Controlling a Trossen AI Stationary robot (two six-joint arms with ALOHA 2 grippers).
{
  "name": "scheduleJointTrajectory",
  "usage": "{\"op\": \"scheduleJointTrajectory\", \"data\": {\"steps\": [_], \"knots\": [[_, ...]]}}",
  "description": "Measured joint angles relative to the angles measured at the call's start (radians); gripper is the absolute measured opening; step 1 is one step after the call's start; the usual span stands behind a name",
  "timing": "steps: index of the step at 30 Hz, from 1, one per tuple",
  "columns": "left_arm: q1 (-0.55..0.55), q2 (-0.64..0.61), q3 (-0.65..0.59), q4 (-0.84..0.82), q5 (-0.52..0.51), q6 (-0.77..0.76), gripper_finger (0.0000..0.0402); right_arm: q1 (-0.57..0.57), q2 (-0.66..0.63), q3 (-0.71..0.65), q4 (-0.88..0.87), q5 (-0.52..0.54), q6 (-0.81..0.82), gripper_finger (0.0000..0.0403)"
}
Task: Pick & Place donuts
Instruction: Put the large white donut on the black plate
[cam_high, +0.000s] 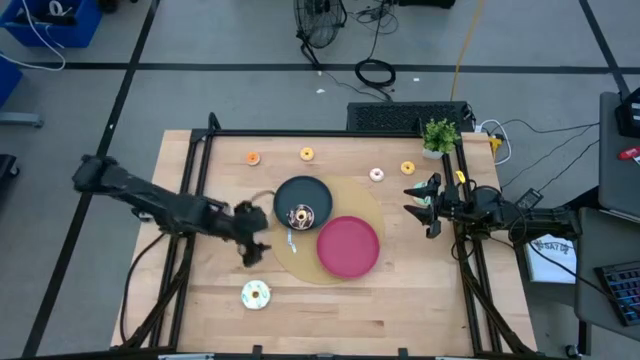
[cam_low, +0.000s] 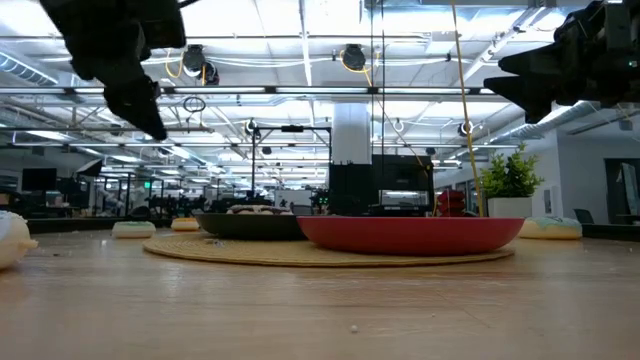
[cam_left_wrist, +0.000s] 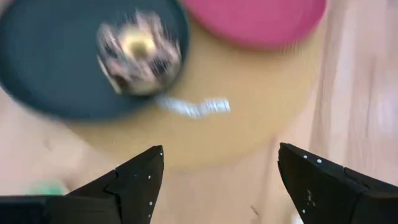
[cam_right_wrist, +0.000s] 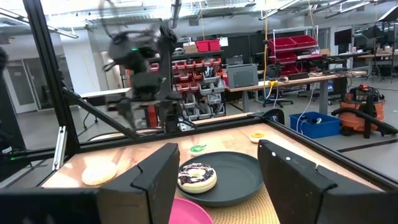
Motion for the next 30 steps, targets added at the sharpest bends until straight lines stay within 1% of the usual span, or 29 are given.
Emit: {"op": "scheduleJointTrajectory", "data": {"steps": [2,4,7,11,14,18,20,25,30], "knots": [[-0.029,0.107,0.093,-0.14,0.05,-0.123,0.031,0.0,0.0,0.0,0.0,0.0,0.0,0.0208],[-0.057,0.203,0.173,-0.232,0.121,-0.242,0.031,0.0,0.0,0.0,0.0,0.0,0.0,0.0208],[-0.108,0.309,0.264,-0.284,0.228,-0.404,0.031,0.0,0.0,0.0,0.0,0.0,0.0,0.0208],[-0.2,0.422,0.35,-0.3,0.296,-0.505,0.031,0.0,0.0,0.0,0.0,0.0,0.0,0.0208],[-0.26,0.475,0.398,-0.314,0.288,-0.569,0.031,0.0,0.0,0.0,0.0,0.0,0.0,0.0208],[-0.313,0.517,0.412,-0.325,0.195,-0.653,0.031,0.0,0.0,0.0,0.0,0.0,0.0,0.0208],[-0.331,0.531,0.406,-0.344,0.167,-0.685,0.031,0.0,0.0,0.0,0.0,0.0,0.0,0.0208],[-0.362,0.578,0.403,-0.453,0.167,-0.726,0.031,0.0,0.0,0.0,0.0,0.0,0.0,0.0208],[-0.388,0.598,0.403,-0.442,0.209,-0.724,0.031,0.0,0.0,0.0,0.0,0.0,0.0,0.0208]]}}
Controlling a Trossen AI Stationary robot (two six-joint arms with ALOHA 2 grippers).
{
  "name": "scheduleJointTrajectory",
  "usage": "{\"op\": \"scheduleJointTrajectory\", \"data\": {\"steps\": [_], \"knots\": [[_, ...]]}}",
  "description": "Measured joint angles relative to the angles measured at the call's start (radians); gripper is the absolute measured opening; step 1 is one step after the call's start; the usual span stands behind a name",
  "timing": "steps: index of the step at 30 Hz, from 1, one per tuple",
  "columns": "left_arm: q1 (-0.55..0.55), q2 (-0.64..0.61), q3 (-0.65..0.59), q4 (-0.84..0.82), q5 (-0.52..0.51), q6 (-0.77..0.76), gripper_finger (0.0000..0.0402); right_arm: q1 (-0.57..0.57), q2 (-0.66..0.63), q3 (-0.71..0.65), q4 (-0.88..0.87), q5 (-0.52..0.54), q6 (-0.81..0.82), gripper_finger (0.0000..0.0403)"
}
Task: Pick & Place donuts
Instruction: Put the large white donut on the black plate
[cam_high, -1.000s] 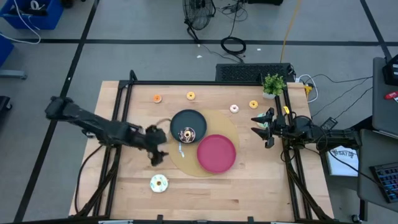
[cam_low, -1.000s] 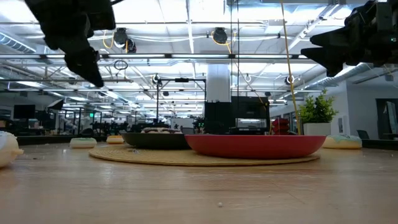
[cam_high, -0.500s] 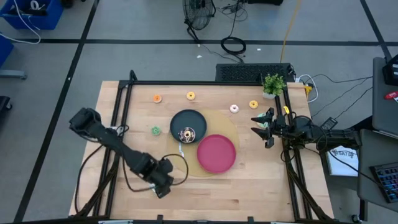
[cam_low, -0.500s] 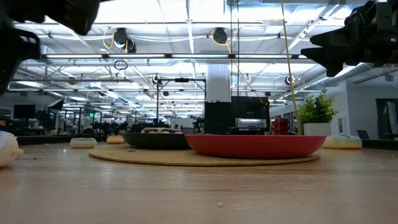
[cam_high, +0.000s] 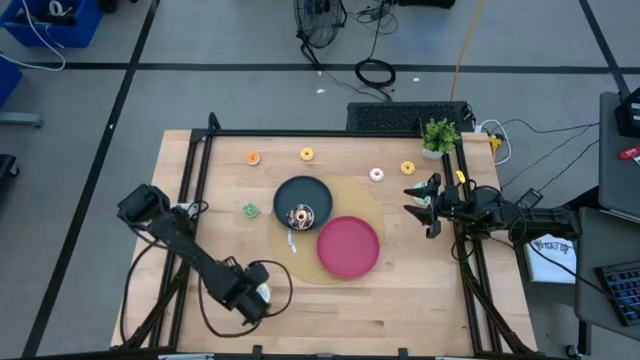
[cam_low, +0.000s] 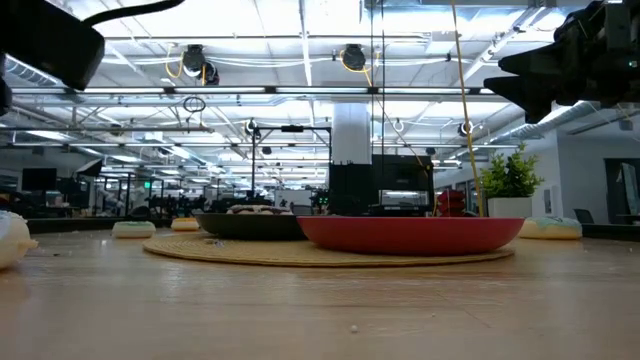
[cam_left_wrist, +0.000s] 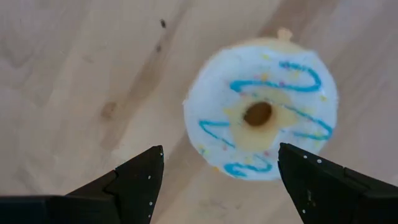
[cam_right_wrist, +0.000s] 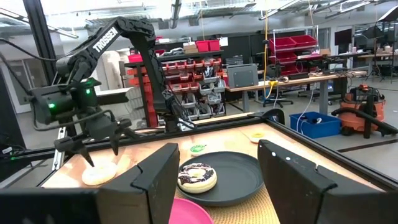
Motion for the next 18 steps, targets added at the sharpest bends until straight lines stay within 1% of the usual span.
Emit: {"op": "scheduleJointTrajectory", "data": {"steps": [3,12,18], "knots": [[-0.012,0.004,0.0,-0.002,-0.006,-0.001,0.031,0.0,0.0,0.0,0.0,0.0,0.0,0.0208],[-0.009,0.003,0.0,-0.015,-0.117,0.063,0.031,0.0,0.0,0.0,0.0,0.0,0.0,0.0208],[-0.009,0.003,-0.009,-0.012,-0.14,0.078,0.031,0.0,0.0,0.0,0.001,0.0,0.0,0.0208]]}}
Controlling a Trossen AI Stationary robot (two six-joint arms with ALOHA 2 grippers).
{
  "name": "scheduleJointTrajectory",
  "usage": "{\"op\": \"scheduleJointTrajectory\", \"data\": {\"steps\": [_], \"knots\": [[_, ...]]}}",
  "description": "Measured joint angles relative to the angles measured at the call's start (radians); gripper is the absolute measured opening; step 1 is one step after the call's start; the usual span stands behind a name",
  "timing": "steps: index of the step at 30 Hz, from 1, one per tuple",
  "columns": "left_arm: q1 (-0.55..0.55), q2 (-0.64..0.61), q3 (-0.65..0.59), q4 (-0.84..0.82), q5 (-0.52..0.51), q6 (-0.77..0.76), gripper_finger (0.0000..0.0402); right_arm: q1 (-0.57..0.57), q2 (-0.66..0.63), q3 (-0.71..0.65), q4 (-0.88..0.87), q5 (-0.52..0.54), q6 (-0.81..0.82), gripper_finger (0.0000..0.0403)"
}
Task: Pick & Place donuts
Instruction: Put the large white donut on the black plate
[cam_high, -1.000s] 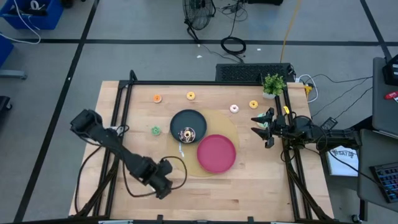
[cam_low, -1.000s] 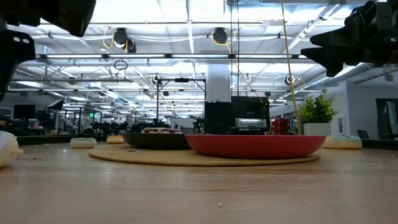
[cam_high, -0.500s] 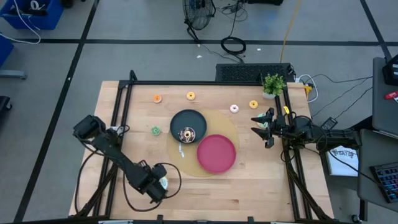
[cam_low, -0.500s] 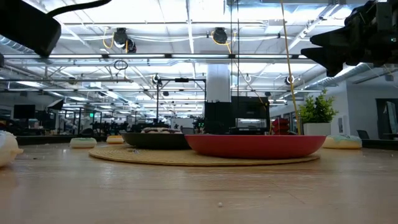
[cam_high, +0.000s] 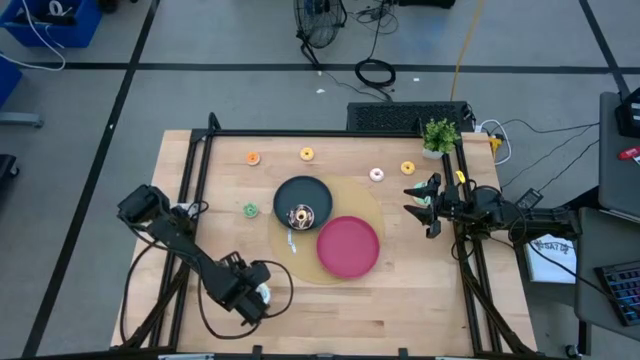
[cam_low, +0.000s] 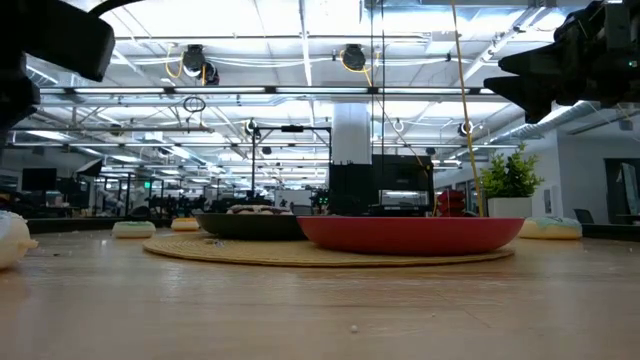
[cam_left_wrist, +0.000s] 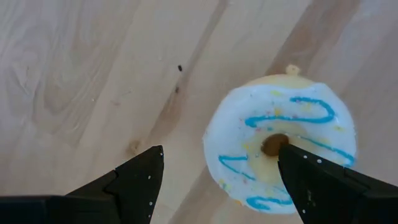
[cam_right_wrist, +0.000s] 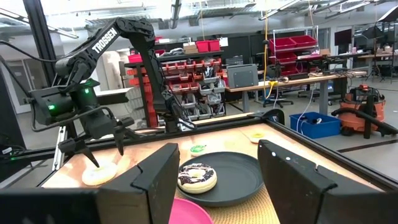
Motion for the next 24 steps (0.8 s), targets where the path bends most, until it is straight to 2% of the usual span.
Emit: {"op": "scheduleJointTrajectory", "data": {"steps": [8,18,21,24], "knots": [[0.009,0.0,-0.096,0.084,0.02,-0.022,0.031,0.0,0.0,0.0,0.0,0.0,0.0,0.0208],[0.039,-0.001,-0.092,0.093,0.046,0.004,0.0309,0.0,0.0,0.0,0.0,0.0,0.0,0.0208],[0.04,-0.001,-0.092,0.096,0.054,0.006,0.0293,0.0,0.0,0.0,0.0,0.0,0.0,0.0208],[0.04,-0.001,-0.092,0.1,0.052,0.006,0.0251,0.0,0.0,0.0,0.0,0.0,0.0,0.0208]]}}
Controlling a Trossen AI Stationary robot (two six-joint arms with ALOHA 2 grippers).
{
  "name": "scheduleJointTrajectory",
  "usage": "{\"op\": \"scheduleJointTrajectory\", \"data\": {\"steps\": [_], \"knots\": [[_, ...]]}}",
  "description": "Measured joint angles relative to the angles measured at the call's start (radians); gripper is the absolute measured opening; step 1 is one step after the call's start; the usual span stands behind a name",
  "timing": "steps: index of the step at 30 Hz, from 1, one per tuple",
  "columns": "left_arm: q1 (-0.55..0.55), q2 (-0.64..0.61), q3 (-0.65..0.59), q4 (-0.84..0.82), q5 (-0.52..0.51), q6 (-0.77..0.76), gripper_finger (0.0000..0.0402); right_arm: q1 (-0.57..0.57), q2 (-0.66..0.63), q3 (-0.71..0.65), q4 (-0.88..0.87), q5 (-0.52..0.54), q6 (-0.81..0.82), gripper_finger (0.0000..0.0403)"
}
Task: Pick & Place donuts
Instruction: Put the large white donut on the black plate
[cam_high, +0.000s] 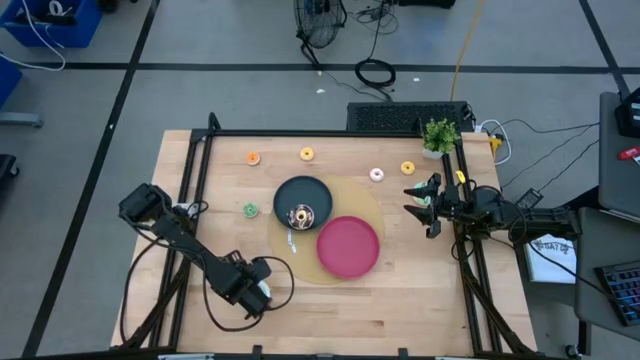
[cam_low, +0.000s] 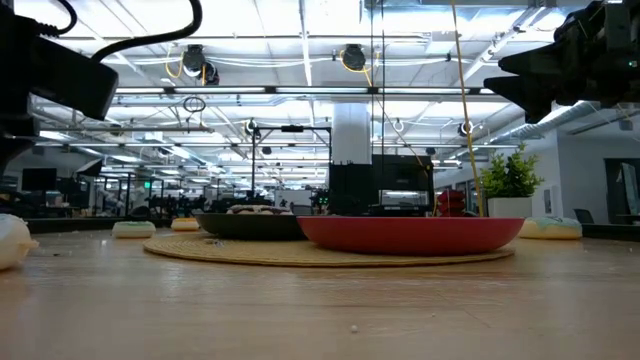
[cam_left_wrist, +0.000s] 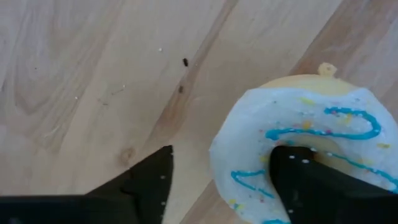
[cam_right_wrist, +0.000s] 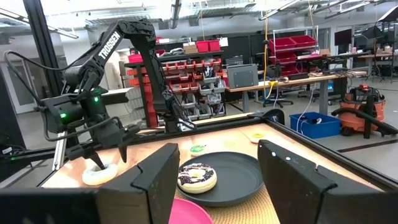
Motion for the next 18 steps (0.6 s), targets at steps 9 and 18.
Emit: {"op": "scheduleJointTrajectory", "data": {"steps": [9,18], "knots": [[0.001,0.0,0.0,0.023,-0.019,0.038,0.014,0.0,0.0,0.0,0.0,0.0,0.0,0.0208],[0.017,-0.006,0.0,0.06,-0.021,0.099,0.0111,0.0,0.0,0.0,0.0,0.0,0.0,0.0208]]}}
